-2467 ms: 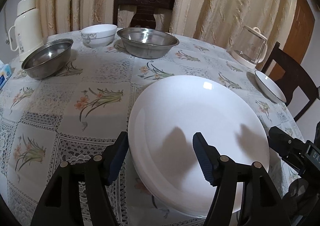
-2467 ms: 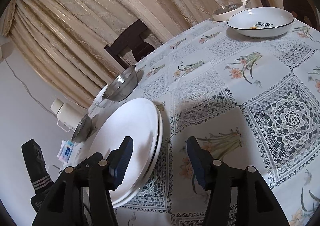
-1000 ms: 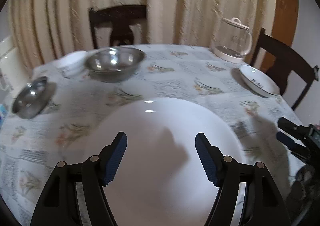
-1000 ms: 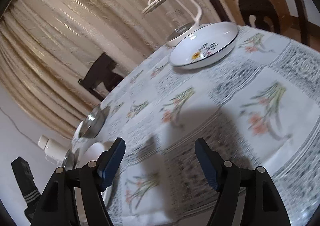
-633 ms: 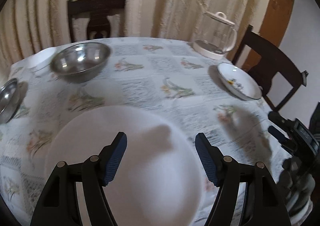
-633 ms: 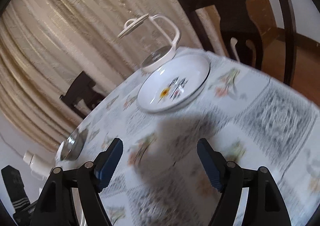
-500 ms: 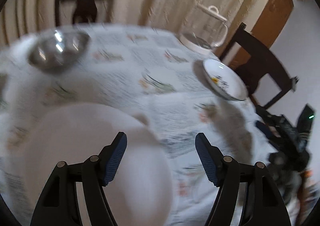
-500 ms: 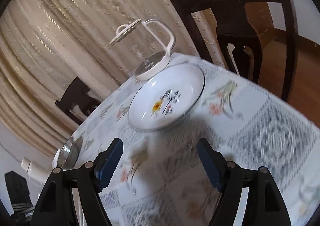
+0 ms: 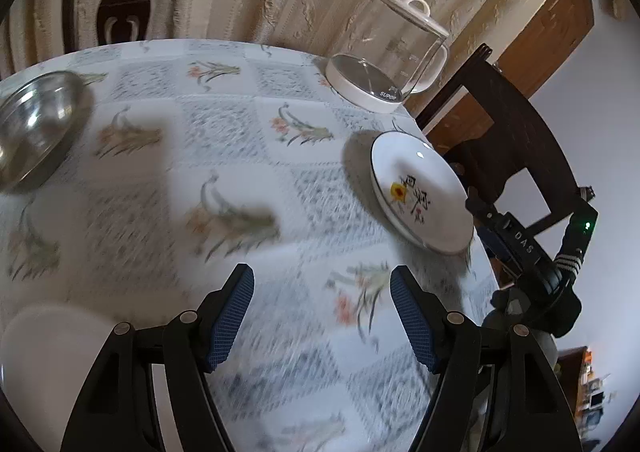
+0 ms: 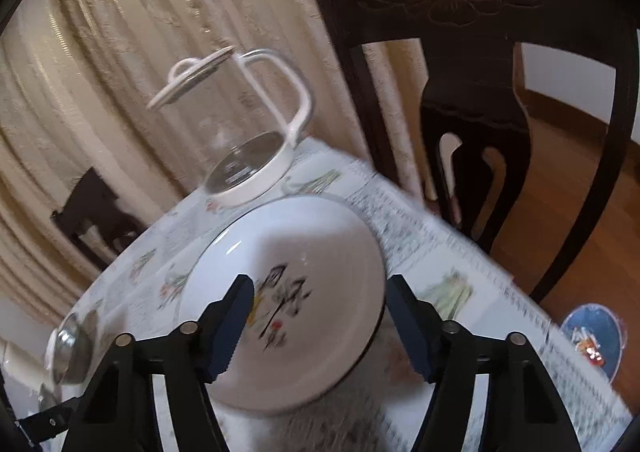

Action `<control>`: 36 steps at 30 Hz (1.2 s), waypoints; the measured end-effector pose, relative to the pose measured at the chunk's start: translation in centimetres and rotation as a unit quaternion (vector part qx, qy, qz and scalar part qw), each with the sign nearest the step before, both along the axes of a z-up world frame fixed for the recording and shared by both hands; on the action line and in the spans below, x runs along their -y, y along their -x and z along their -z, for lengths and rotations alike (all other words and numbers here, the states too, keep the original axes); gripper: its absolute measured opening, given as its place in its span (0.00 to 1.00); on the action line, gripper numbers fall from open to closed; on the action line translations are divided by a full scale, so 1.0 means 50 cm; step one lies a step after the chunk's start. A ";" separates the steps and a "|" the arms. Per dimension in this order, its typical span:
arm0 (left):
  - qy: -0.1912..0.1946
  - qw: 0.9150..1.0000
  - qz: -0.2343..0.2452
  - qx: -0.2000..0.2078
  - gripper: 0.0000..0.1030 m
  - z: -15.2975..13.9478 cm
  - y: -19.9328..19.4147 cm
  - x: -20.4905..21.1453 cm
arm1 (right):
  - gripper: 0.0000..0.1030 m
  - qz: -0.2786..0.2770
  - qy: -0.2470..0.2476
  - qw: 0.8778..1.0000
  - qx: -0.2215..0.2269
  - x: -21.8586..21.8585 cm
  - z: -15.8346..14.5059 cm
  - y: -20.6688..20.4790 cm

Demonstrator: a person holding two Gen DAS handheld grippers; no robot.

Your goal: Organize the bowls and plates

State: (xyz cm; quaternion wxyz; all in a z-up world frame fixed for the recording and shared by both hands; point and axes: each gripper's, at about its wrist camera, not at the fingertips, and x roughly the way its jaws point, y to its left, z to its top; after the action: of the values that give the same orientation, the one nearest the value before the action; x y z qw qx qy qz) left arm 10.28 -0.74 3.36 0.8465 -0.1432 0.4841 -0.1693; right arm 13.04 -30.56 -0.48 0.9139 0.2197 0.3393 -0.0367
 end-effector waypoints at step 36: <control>0.001 0.996 0.090 0.002 0.35 0.125 -0.280 0.230 | 0.44 -0.036 -0.057 0.997 -0.037 0.033 0.059 -0.046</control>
State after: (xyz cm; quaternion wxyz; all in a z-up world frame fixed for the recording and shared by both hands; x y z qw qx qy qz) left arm 24.26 -12.24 -2.88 0.8286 -0.0997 0.4933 -0.2453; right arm 15.35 -32.23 -3.43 0.8876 0.2577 0.3817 0.0075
